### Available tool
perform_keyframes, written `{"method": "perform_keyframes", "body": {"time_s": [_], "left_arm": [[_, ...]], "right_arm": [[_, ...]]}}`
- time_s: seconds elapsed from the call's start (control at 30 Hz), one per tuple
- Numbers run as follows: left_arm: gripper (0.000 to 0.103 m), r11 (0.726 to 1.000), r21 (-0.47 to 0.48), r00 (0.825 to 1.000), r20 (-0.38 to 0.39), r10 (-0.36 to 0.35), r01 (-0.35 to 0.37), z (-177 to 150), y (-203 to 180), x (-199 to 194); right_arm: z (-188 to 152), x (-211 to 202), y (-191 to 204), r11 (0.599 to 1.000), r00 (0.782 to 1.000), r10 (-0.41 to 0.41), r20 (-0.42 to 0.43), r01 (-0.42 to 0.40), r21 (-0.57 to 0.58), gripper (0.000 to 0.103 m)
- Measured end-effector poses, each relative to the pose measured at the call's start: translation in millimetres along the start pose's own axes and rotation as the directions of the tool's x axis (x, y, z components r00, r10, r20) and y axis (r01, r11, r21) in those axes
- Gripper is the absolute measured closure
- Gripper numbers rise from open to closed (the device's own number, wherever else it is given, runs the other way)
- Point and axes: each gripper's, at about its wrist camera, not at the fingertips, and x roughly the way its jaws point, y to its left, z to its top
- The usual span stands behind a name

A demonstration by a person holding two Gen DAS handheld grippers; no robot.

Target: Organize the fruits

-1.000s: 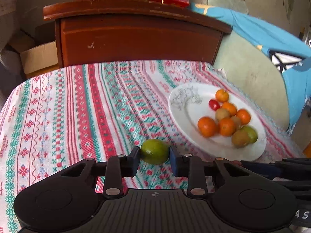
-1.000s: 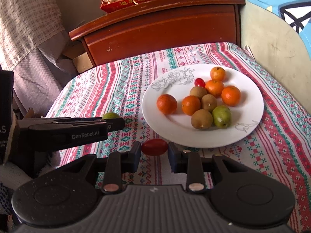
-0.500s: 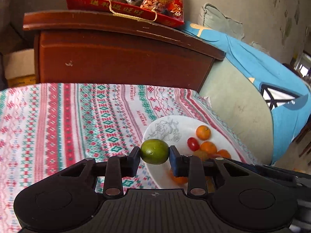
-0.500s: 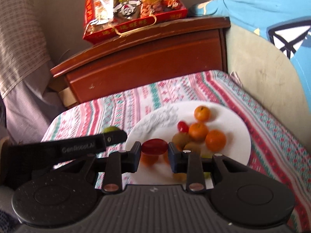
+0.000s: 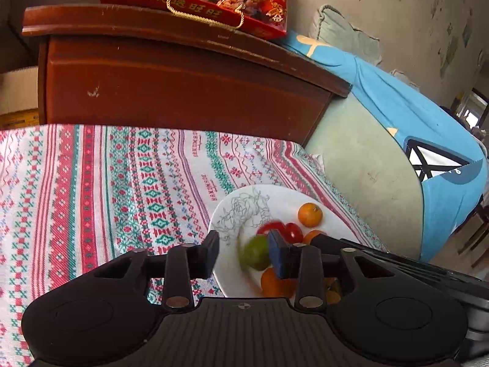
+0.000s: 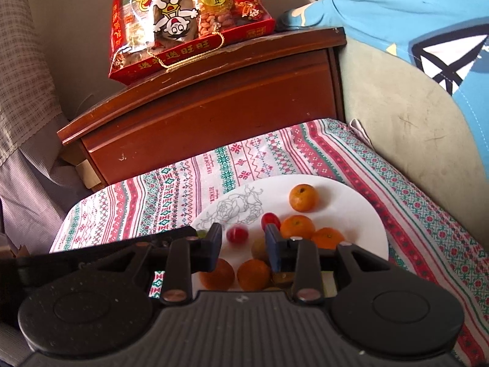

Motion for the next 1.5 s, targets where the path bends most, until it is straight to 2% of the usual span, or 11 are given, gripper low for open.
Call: {"method": "perform_keyframes", "body": {"time_s": [0.1,0.37,0.43,0.5,0.57,0.7,0.9,1.03,1.2,1.5], "left_arm": [[0.052,1.0,0.012,1.0,0.0,0.028,-0.028,3.0,-2.3,-6.7],[0.041,0.995,0.027,0.993,-0.064,0.101,-0.1,5.8,-10.2,-24.6],[0.038,0.993,0.024,0.989,-0.081,0.12,-0.118,6.6,-11.4,-29.8],[0.03,0.99,0.022,0.985,-0.101,0.139,-0.137,8.0,-12.3,-33.9],[0.027,0.989,0.027,0.983,-0.113,0.146,-0.144,8.5,-14.5,-38.5],[0.025,0.987,0.039,0.977,-0.14,0.163,-0.159,6.9,-19.5,-44.9],[0.025,0.976,0.046,0.959,-0.182,0.219,-0.215,2.2,-21.6,-44.9],[0.025,0.971,0.041,0.952,-0.19,0.238,-0.235,1.7,-19.2,-44.4],[0.023,0.965,0.043,0.942,-0.211,0.261,-0.258,-0.6,-16.6,-43.5],[0.019,0.959,0.049,0.928,-0.245,0.282,-0.278,-4.9,-15.5,-38.8]], "right_arm": [[1.5,-4.1,-0.2,1.0,1.0,-0.013,-0.003,0.013,0.003,0.068],[5.0,-19.1,2.0,0.998,0.996,-0.07,-0.06,0.07,-0.007,0.053],[6.9,-23.0,2.3,0.996,0.993,-0.085,-0.084,0.085,0.0,0.046],[8.5,-28.5,1.8,0.996,0.991,-0.087,-0.104,0.088,0.002,0.044],[10.0,-34.5,1.3,0.995,0.987,-0.1,-0.124,0.101,0.003,0.04],[7.5,-45.4,0.1,0.994,0.982,-0.106,-0.154,0.109,0.008,0.031],[1.5,-41.7,-2.0,0.987,0.971,-0.144,-0.189,0.156,0.047,0.027],[-0.5,-37.1,-3.2,0.982,0.963,-0.163,-0.214,0.18,0.062,0.023],[-1.5,-31.4,-3.4,0.976,0.95,-0.198,-0.242,0.215,0.043,0.018],[-3.4,-28.4,-5.7,0.968,0.933,-0.234,-0.271,0.25,0.023,0.017]]}}
